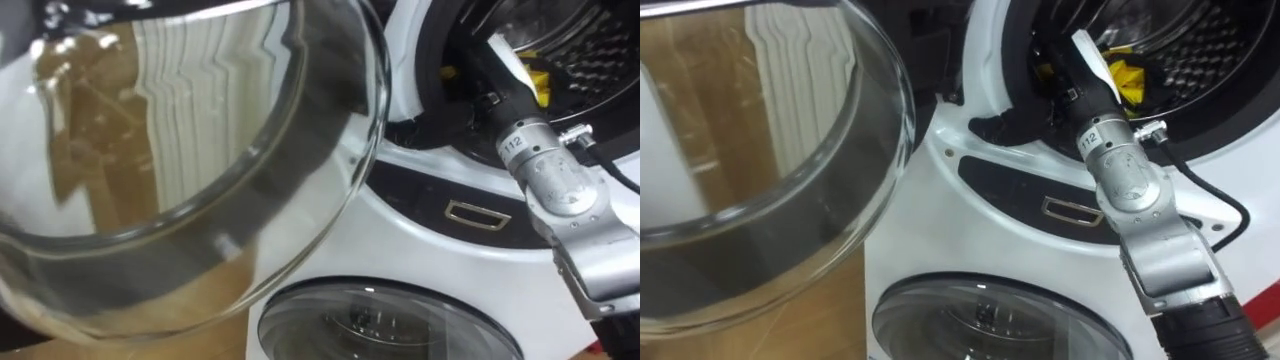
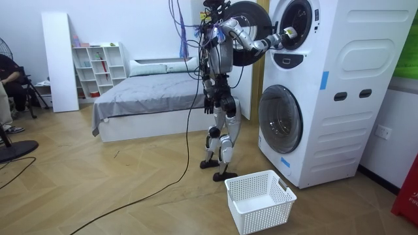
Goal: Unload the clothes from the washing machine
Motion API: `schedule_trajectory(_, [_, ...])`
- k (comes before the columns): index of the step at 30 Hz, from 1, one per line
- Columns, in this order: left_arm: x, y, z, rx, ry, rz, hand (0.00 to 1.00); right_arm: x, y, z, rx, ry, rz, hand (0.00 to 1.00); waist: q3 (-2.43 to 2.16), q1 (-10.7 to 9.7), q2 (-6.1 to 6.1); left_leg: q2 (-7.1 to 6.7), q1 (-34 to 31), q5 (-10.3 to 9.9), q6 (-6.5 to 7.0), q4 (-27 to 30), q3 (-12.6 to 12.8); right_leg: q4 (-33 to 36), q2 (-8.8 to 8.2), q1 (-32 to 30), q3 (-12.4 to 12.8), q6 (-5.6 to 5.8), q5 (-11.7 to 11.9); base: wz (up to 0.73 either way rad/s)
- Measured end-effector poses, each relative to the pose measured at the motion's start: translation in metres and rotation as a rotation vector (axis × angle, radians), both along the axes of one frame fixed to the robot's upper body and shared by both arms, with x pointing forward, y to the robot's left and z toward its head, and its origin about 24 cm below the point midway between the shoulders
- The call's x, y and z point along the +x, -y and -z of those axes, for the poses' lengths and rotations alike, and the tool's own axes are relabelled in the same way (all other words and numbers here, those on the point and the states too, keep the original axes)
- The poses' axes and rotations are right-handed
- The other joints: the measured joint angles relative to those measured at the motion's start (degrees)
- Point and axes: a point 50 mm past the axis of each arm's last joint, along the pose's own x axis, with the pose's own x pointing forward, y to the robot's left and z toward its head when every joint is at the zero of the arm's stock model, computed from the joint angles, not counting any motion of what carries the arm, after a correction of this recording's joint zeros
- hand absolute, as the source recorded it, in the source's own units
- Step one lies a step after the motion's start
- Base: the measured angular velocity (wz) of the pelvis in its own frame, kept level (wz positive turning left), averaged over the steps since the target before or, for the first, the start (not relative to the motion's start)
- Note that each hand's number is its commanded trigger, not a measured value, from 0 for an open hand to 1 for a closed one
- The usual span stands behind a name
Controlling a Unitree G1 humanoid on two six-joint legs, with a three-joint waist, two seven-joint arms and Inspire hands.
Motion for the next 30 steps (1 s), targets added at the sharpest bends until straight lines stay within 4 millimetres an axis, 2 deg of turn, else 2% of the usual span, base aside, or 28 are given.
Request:
schedule_trajectory(8, [-0.006,-0.002,-0.001,0.003,-0.018,-0.019,0.0,0.003,0.006,-0.003,-0.022,-0.018,0.016,0.0,-0.32,-0.6,0.16,-0.17,-0.7,0.0,-0.01,1.2,-0.9,0.2,-0.35,0.0,-1.3,-0.01,0.0,0.09])
schedule_trajectory(13, [-0.014,-0.006,-0.002,0.014,-0.021,-0.065,0.0,0.001,0.011,-0.009,-0.05,-0.006,0.022,0.0,-0.67,-2.4,-0.27,-0.33,-1.1,0.0,0.0,1.1,-1.2,0.2,-0.57,0.1,-1.5,-0.01,0.0,0.05])
schedule_trajectory(19, [-0.018,-0.007,-0.003,0.016,-0.028,-0.068,0.0,0.001,0.019,-0.013,-0.046,-0.002,0.032,0.0,-0.75,-4.9,-0.3,-0.21,-0.8,0.1,0.08,1.4,-1.0,0.4,-0.78,0.2,-1.3,0.0,0.0,-0.01])
schedule_trajectory(26, [-0.021,-0.01,-0.004,0.025,-0.017,-0.105,0.0,0.0,0.022,-0.016,0.01,-0.018,0.0,0.0,-0.7,-5.5,-0.11,-0.14,-0.9,0.1,0.13,1.1,-0.4,0.4,-0.87,0.0,-1.2,0.01,0.0,0.01])
schedule_trajectory(30, [-0.028,-0.011,-0.004,0.026,-0.022,-0.143,0.0,-0.001,0.023,-0.018,0.093,-0.042,-0.046,0.0,-1.01,-6.8,0.25,-0.2,-0.9,0.1,0.15,1.2,-0.4,0.2,-0.86,0.1,-1.3,0.01,0.0,0.03])
